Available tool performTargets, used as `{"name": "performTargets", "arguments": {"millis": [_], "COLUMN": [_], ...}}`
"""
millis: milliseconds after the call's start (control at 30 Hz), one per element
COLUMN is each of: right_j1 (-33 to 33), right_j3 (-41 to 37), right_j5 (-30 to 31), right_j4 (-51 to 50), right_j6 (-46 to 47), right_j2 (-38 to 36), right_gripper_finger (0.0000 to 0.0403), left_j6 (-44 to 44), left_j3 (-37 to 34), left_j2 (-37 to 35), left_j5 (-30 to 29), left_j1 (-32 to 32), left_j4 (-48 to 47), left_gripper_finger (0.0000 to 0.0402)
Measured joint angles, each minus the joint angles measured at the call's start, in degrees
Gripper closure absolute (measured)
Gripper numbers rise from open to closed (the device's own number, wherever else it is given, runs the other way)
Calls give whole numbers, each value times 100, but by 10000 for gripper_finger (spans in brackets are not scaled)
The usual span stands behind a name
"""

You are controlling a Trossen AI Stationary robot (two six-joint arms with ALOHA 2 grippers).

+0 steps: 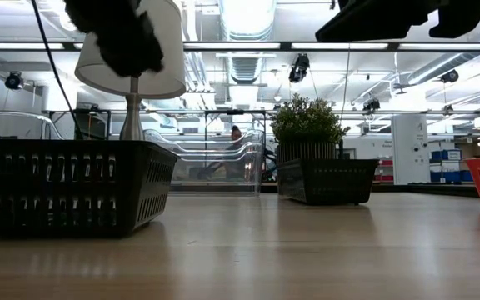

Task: Stack baskets by color
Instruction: Stack the bottom black bin on the top black bins

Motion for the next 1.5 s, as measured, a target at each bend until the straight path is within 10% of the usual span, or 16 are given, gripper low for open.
{"name": "performTargets", "arguments": {"millis": [533,700,933,1500], "right_j1": [0,0,-13,-123], "right_j3": [0,0,-63,-66], "right_j5": [0,-1,-1,-1169], "right_j4": [-21,-43,24,718], "right_j6": [294,574,896,-490], "right_j2": [-9,-9,0,4], "right_gripper_finger": [360,360,360,236], "left_j6": [359,816,1451,3572], "left_j3": [-236,-170,-136,-243], "left_j2": [847,1075,971,817], "left_j5": [-136,-141,-140,90], "left_j1": [217,212,273,1083], "left_j4": [-720,-704,-484,1487], "left_gripper_finger": [220,247,385,400]}}
